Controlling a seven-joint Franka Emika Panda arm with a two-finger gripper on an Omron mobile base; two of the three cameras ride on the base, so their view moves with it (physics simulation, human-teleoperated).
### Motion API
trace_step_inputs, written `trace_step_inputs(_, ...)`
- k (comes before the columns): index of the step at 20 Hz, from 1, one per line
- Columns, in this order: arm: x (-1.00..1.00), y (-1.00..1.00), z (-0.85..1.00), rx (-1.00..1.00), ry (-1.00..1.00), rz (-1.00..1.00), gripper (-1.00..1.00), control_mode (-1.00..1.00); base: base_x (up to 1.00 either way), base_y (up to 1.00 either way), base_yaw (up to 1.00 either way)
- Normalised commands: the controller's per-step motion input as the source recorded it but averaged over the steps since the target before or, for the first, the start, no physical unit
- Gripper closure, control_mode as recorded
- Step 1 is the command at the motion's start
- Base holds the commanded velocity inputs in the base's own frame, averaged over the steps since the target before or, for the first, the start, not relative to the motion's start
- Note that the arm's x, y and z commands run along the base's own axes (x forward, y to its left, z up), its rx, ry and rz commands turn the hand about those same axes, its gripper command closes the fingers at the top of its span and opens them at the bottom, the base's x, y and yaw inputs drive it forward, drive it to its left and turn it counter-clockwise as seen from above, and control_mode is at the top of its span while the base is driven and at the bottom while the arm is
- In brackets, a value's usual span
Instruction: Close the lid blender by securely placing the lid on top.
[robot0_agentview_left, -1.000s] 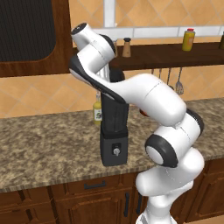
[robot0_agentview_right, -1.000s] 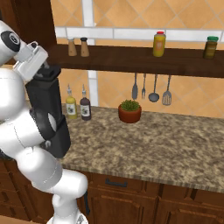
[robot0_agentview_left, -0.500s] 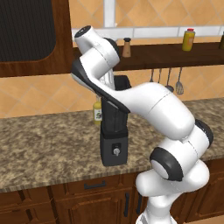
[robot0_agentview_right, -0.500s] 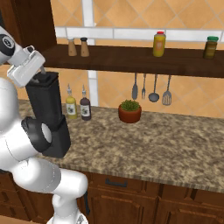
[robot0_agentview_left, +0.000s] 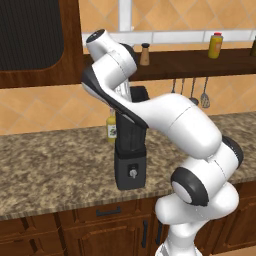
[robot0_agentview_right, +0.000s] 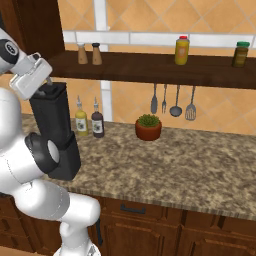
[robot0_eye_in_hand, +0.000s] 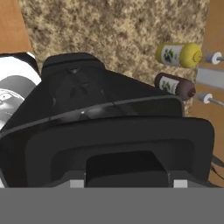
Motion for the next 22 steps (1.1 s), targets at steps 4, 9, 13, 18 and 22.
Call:
trace_step_inputs(4,0.32,0.0,-0.38,0.0,-0.02,0.06,1.0,-1.0,0.0,0.0,0.0)
trace_step_inputs(9,0.21,0.0,-0.5,0.0,0.0,0.06,1.0,-1.0,0.0,0.0,0.0)
trace_step_inputs(13,0.0,0.0,-0.42,0.0,0.09,0.05,1.0,-1.0,0.0,0.0,0.0)
trace_step_inputs(18,0.04,0.0,0.26,0.05,0.07,0.01,1.0,-1.0,0.0,0.0,0.0)
trace_step_inputs(22,0.02,-0.03,0.48,0.09,0.04,0.0,1.0,-1.0,0.0,0.0,0.0)
